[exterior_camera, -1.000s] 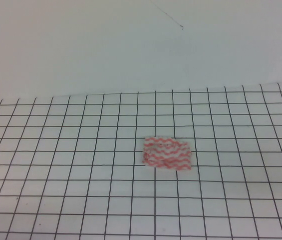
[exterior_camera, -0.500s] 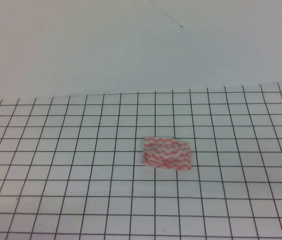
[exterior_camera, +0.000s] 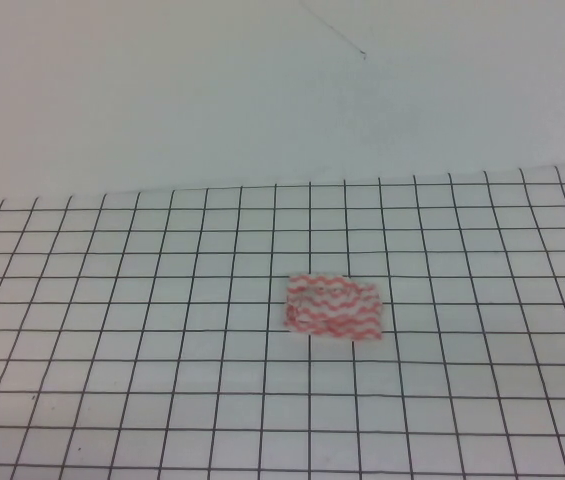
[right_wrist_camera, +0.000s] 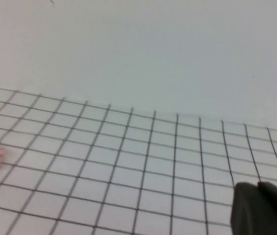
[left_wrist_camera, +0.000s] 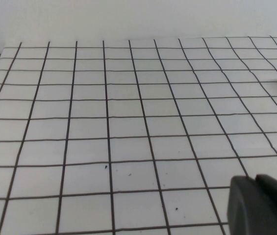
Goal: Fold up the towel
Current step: 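Fold the patterned cloth into a small square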
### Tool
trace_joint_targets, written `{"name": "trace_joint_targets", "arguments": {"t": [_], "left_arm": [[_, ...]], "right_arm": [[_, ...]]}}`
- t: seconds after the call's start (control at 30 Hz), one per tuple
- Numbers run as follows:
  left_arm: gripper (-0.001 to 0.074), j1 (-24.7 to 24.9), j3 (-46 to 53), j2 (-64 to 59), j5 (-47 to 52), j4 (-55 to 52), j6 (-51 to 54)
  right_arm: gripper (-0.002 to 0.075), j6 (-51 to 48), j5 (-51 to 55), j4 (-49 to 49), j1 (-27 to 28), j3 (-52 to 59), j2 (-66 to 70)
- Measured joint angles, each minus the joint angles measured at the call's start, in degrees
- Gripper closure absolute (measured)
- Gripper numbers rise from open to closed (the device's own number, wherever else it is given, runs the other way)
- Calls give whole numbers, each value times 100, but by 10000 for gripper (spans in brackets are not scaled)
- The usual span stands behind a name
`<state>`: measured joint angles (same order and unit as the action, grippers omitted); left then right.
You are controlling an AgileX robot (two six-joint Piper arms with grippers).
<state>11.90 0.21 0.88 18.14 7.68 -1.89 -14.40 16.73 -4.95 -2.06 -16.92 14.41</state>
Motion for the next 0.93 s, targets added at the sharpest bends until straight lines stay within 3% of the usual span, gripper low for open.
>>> {"name": "trace_joint_targets", "arguments": {"t": [0.13,0.27,0.4,0.93], "left_arm": [[736,0,0,0,0,0,0],[736,0,0,0,0,0,0],[736,0,0,0,0,0,0],[736,0,0,0,10,0,-12]], "right_arm": [[727,0,38,43,581,728,-662],[727,0,-565,43,924,1301,-875],[727,16,-541,20,951,1728,-1048],[727,185,-177,-102,951,1703,-1048]]}}
